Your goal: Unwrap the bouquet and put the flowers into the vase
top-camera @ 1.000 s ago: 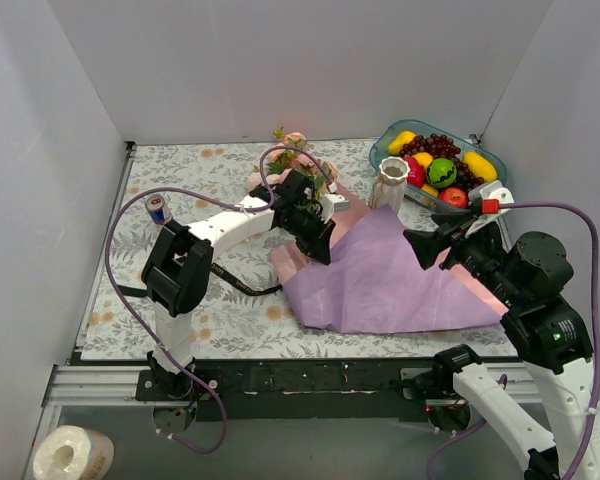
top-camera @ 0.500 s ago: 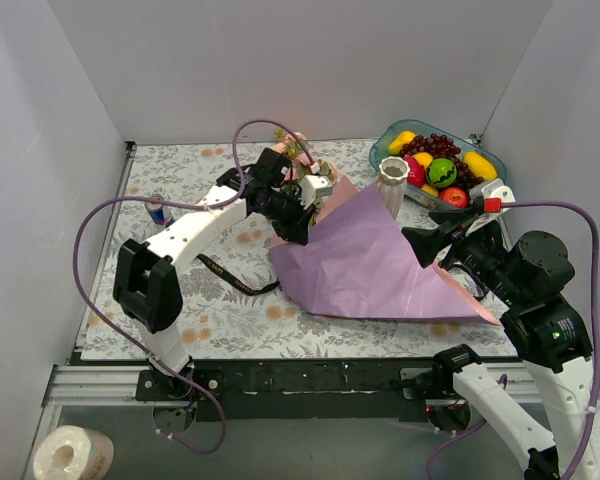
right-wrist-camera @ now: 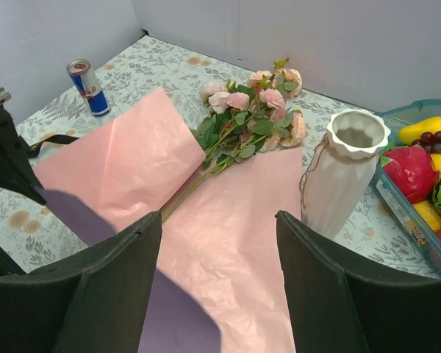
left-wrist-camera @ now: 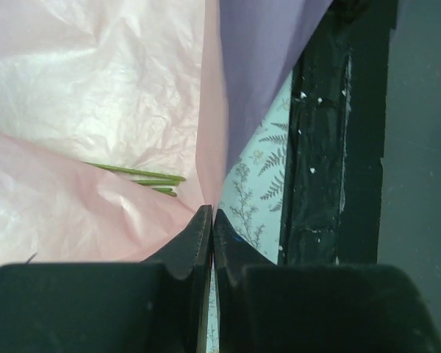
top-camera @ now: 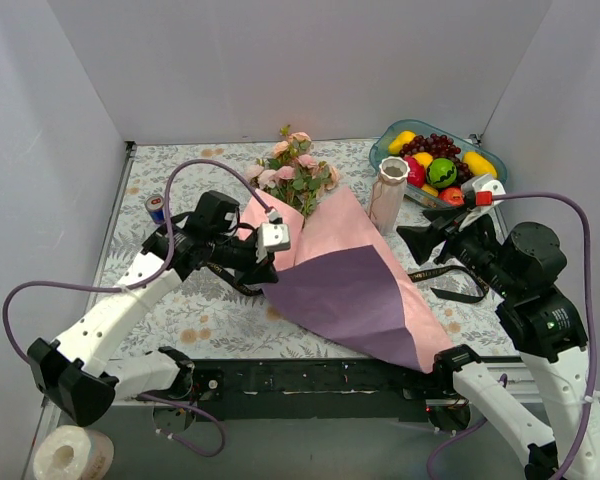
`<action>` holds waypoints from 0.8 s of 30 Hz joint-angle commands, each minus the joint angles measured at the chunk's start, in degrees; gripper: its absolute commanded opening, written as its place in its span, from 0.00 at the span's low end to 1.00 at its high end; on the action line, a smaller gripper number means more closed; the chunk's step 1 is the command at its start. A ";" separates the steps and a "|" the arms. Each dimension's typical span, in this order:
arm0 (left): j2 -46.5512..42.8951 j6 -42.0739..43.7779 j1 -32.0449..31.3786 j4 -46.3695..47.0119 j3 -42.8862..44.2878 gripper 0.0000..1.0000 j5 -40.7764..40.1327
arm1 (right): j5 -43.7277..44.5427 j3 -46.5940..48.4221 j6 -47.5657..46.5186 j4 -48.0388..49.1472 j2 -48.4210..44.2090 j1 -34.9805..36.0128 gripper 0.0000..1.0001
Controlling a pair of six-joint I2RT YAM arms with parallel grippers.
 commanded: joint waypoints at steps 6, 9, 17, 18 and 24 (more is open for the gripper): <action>-13.45 20.02 -0.32 -4.52 -10.14 0.00 6.44 | -3.22 0.91 1.08 3.66 2.13 0.26 0.71; -16.79 29.75 -0.32 -9.71 -11.38 0.00 5.83 | -3.39 -1.82 1.52 4.71 2.31 0.17 0.71; -24.61 47.45 -0.32 -20.61 -15.15 0.00 1.35 | -7.25 -5.61 2.84 7.35 5.20 0.34 0.72; -25.40 48.60 -0.24 -21.14 -15.94 0.04 0.47 | -7.70 -6.05 3.10 7.62 5.47 0.35 0.72; -32.77 41.95 -0.32 -16.68 -20.78 0.68 -3.23 | -4.81 -11.23 3.72 9.38 6.08 3.33 0.72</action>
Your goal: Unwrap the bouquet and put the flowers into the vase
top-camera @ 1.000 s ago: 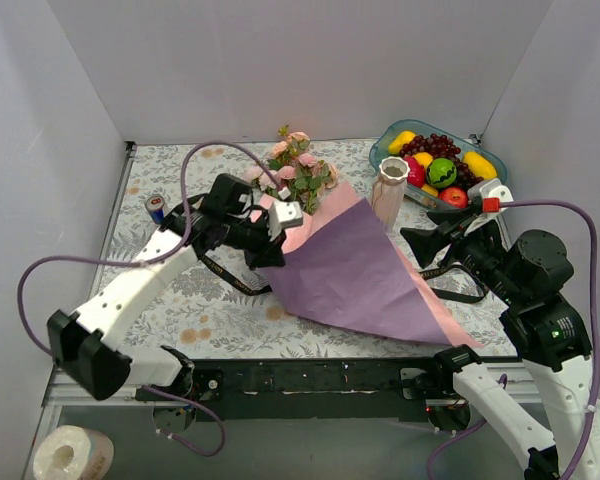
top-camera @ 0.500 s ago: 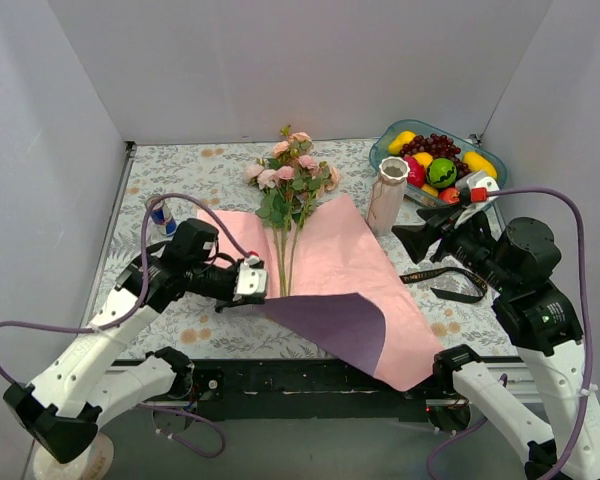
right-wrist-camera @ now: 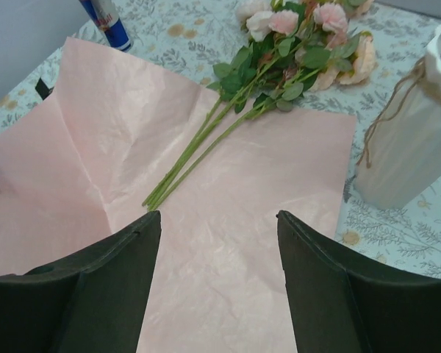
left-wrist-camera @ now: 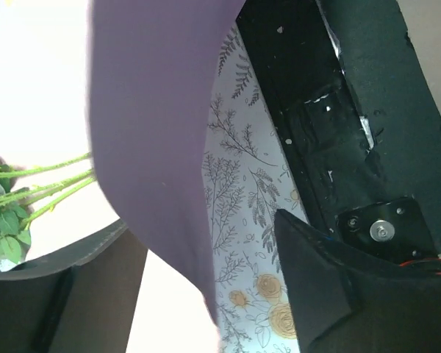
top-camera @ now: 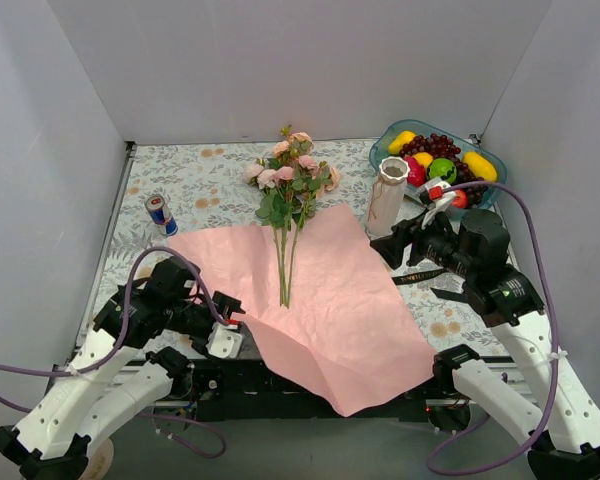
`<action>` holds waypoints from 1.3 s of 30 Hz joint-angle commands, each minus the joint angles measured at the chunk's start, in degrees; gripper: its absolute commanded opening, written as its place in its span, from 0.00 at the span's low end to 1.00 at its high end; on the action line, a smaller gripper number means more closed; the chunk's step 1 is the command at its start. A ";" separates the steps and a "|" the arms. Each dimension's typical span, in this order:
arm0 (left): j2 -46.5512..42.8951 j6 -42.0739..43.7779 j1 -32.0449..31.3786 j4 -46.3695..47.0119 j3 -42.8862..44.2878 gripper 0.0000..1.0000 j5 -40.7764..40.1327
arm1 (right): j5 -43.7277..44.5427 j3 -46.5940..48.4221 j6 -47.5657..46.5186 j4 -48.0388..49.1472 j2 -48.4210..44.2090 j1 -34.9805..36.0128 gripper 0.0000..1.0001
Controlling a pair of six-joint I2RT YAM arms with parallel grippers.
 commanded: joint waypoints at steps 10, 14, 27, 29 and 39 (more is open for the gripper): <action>-10.00 -18.27 -0.24 14.87 8.95 0.98 -3.58 | 19.94 0.60 -1.01 1.26 10.98 10.50 0.77; -4.90 -21.06 -0.24 13.35 19.33 0.98 -4.81 | 26.03 5.51 -0.75 0.12 18.10 13.57 0.79; 11.54 -55.52 -0.15 25.76 35.96 0.98 -20.27 | 33.42 24.85 9.35 1.52 45.79 21.14 0.96; 13.04 -58.59 -0.15 25.50 36.39 0.98 -22.90 | 33.33 25.65 11.47 2.57 49.22 22.45 0.98; 21.67 -71.24 0.20 20.74 32.89 0.98 -27.23 | 51.70 42.09 14.63 -10.79 71.46 27.64 0.92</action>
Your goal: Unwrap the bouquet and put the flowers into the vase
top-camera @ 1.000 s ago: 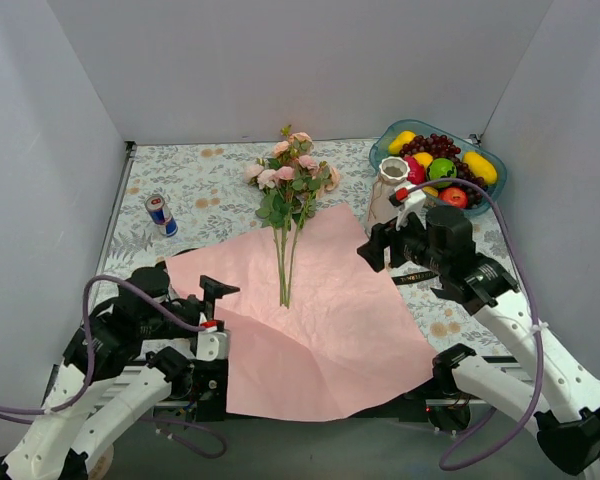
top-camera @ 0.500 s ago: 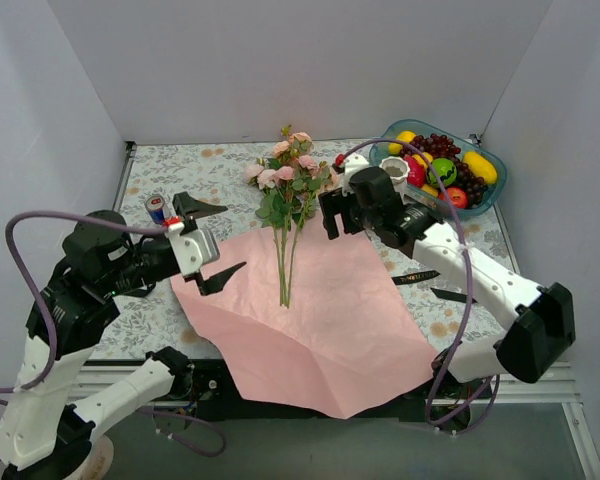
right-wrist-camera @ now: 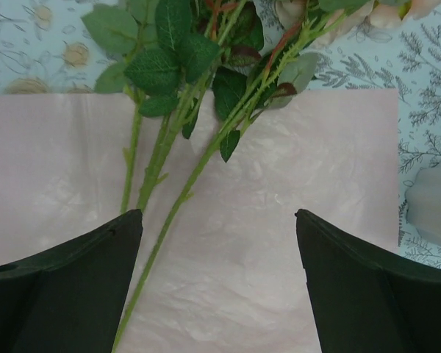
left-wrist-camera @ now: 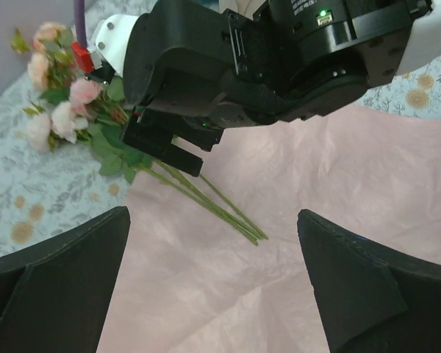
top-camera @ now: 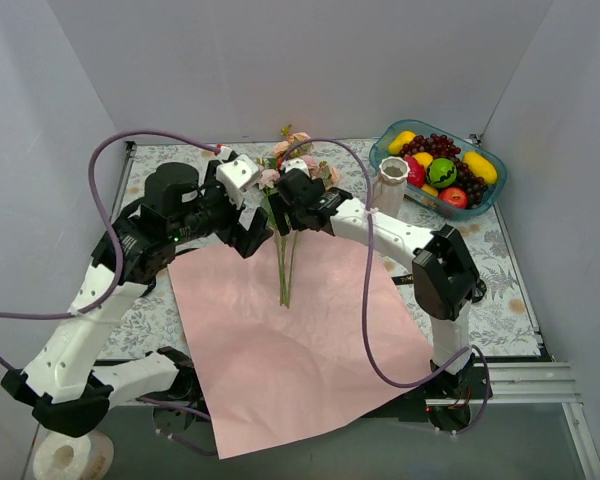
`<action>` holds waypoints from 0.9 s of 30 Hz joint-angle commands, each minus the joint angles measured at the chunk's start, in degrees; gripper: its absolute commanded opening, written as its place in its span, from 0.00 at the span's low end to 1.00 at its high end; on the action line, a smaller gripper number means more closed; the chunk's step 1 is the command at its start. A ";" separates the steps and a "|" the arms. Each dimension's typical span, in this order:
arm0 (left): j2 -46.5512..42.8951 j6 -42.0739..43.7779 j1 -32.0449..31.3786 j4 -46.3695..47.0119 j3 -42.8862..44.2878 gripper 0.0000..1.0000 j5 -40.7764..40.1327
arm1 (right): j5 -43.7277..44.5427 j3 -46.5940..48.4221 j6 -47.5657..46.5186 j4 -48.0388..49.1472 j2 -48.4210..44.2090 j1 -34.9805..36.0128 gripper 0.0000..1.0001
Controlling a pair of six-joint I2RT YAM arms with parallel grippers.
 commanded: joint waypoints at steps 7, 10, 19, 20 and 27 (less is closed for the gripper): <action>-3.90 -13.34 3.21 2.51 -13.00 0.98 -2.99 | 7.57 -0.15 7.44 -0.14 7.48 1.79 0.82; -4.26 -14.49 6.45 4.01 -15.38 0.98 -2.12 | 6.51 -0.68 9.11 1.44 8.80 1.70 0.80; -0.04 -12.91 18.59 4.81 -15.82 0.97 2.72 | 5.10 -1.82 11.05 6.09 11.79 1.44 0.68; 0.57 -12.74 19.29 4.72 -15.82 0.97 2.98 | 4.84 -1.91 11.39 6.45 11.97 1.43 0.67; 2.42 -11.77 20.17 3.23 -15.47 0.95 3.60 | 3.25 -1.30 13.24 8.30 14.69 0.20 0.57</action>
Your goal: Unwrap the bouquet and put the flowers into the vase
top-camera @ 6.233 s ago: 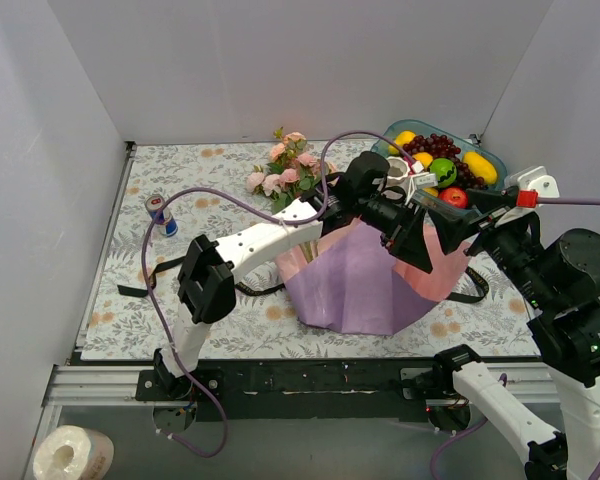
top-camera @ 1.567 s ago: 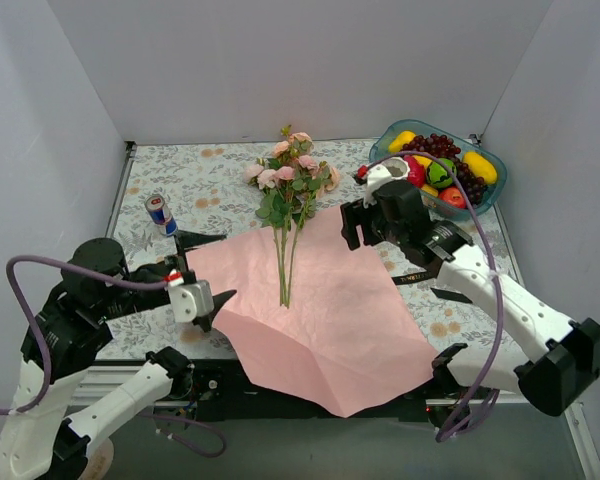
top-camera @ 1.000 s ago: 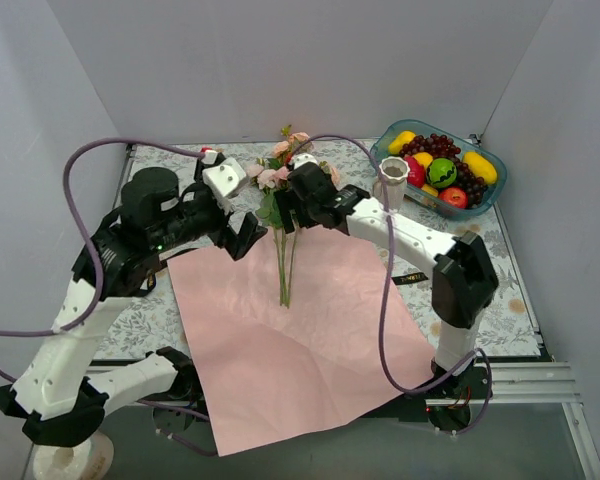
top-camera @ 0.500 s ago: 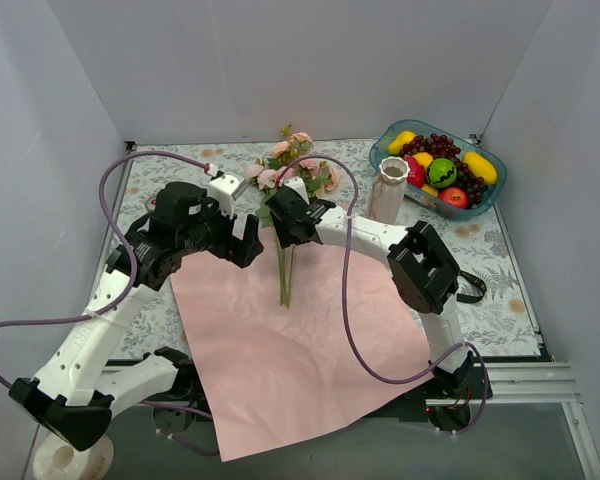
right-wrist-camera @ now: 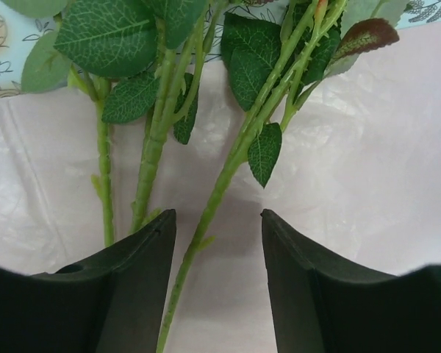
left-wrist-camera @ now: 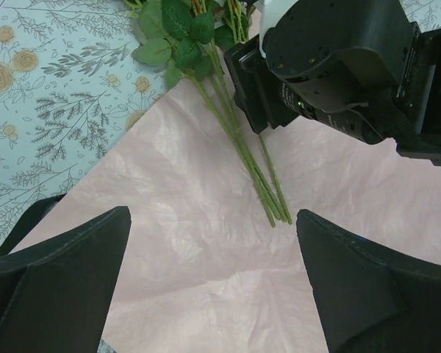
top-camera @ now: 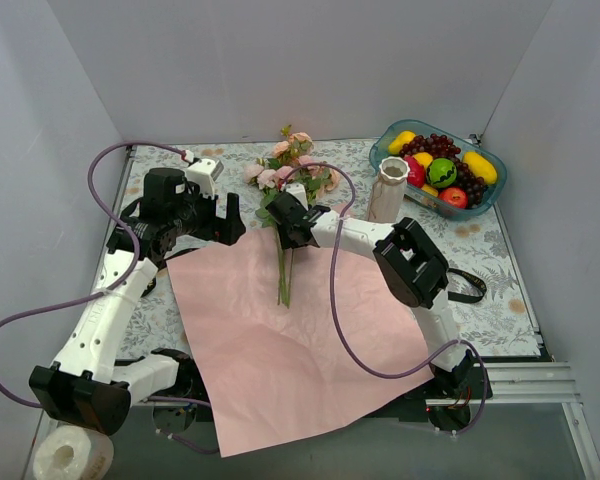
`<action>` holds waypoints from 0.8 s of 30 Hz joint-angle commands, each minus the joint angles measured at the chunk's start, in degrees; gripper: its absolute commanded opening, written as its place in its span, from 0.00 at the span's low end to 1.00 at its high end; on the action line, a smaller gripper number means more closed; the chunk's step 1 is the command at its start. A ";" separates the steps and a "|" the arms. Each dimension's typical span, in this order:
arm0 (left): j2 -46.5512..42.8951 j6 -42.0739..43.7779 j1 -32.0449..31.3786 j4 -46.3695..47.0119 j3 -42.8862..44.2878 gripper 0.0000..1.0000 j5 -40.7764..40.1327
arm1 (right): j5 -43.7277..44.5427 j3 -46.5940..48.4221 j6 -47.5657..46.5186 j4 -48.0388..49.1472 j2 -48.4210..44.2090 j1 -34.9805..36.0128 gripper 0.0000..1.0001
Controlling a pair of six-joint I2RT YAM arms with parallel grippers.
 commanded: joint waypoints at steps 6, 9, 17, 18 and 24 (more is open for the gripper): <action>0.87 2.05 0.68 -1.46 1.26 0.95 2.75 | 0.00 1.48 2.64 2.53 3.49 -1.31 0.50; 1.14 3.28 0.77 -1.81 1.26 0.94 2.66 | 0.44 1.49 2.47 2.35 3.93 -1.39 0.45; 0.61 4.68 0.94 -1.37 1.61 0.93 4.07 | 1.14 1.75 2.82 1.83 2.79 -1.48 0.08; 0.61 4.86 0.94 -1.46 1.61 0.93 4.16 | 1.31 2.01 2.73 1.56 2.79 -1.48 0.02; 0.78 6.62 1.21 -0.41 1.26 0.93 4.60 | 4.74 1.58 3.08 -0.98 -0.89 -1.48 0.01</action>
